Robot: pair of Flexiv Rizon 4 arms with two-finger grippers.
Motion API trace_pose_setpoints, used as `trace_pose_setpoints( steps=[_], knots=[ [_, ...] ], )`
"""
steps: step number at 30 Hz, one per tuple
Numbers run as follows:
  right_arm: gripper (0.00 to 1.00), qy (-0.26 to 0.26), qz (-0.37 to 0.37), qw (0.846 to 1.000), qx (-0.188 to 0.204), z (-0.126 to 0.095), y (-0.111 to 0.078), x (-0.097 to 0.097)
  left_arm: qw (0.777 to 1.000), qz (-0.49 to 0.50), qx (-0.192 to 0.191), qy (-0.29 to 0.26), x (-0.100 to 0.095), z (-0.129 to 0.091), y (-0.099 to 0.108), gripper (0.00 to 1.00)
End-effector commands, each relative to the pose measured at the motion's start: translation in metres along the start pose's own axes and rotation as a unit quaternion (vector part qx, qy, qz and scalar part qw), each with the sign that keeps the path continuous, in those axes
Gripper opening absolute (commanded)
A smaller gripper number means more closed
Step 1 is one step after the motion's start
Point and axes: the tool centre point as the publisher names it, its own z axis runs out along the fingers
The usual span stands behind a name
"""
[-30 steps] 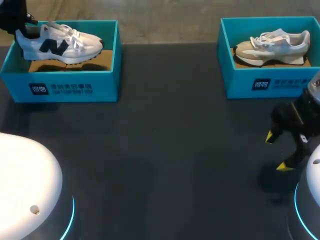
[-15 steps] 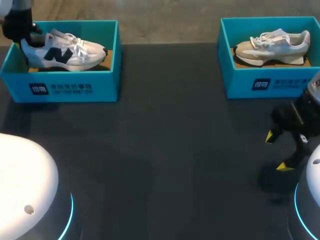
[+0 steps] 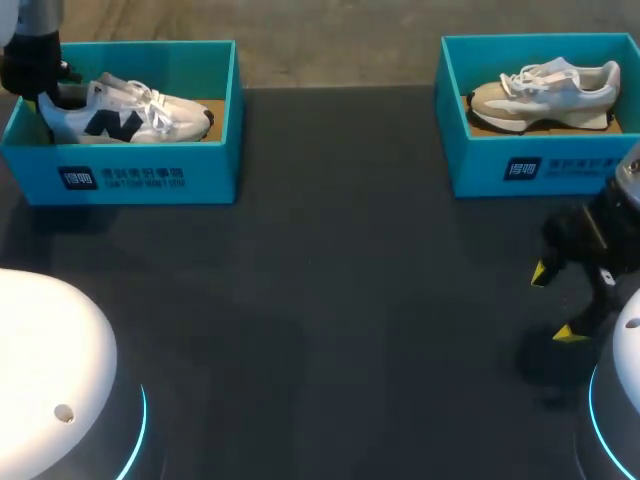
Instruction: Take the shoe out of the shoebox, open the shoe tongue, remove and reinsert the insole, then place the shoe into the shoebox
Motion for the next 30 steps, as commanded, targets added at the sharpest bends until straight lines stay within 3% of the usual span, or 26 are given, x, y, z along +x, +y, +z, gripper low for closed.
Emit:
trace_pose_setpoints(
  steps=[1,30],
  knots=[
    [1.0,-0.001,0.0,1.0,0.001,0.001,-0.001,0.001,1.0,-0.003,0.0,0.001,-0.003,0.003,-0.01,0.0],
    [1.0,-0.001,0.0,1.0,0.001,0.001,-0.001,0.001,0.999,-0.008,0.05,0.001,-0.025,0.041,-0.013,0.0]
  ],
)
